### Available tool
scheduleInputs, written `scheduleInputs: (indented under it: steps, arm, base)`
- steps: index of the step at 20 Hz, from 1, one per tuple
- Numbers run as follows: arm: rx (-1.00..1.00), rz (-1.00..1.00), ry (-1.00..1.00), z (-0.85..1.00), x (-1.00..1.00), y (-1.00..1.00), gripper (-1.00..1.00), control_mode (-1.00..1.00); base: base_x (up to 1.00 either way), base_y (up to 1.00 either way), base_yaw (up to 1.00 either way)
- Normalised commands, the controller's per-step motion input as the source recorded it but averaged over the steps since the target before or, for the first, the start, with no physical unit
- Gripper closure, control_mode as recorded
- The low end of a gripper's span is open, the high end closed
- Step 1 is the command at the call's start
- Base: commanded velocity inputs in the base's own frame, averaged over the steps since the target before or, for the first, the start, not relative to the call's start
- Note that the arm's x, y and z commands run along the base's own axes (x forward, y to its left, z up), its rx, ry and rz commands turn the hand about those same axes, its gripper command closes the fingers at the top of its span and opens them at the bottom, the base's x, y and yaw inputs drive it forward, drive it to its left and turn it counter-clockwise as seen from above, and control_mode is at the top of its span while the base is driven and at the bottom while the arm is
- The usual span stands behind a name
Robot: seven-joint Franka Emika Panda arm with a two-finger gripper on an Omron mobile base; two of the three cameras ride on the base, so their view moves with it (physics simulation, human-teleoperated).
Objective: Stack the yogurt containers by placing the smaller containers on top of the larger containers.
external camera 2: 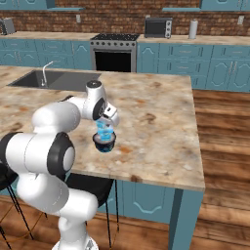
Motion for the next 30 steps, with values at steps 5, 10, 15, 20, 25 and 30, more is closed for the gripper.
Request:
scheduleInputs:
  steps: [5,10,15,20,25,30]
  arm:
    - [0.0,0.0,0.0,-0.17,0.06,0.0,1.0,-1.0]
    - [0.0,0.0,0.0,-0.14,0.09,0.0,1.0,-1.0]
    - [0.0,0.0,0.0,-0.12,0.08,0.0,1.0,-1.0]
    - [0.0,0.0,0.0,-0.1,0.06,0.0,1.0,-1.0]
    - [0.0,0.0,0.02,-0.07,0.02,0.0,1.0,-1.0]
    - [0.0,0.0,0.04,-0.03,0.04,0.0,1.0,-1.0]
  base:
    - [0.0,0.0,0.0]
    - [0.0,0.0,0.0]
    - [0.0,0.0,0.0]
    - [0.0,0.0,0.0]
    - [0.0,0.0,0.0]
    - [0.0,0.0,0.0]
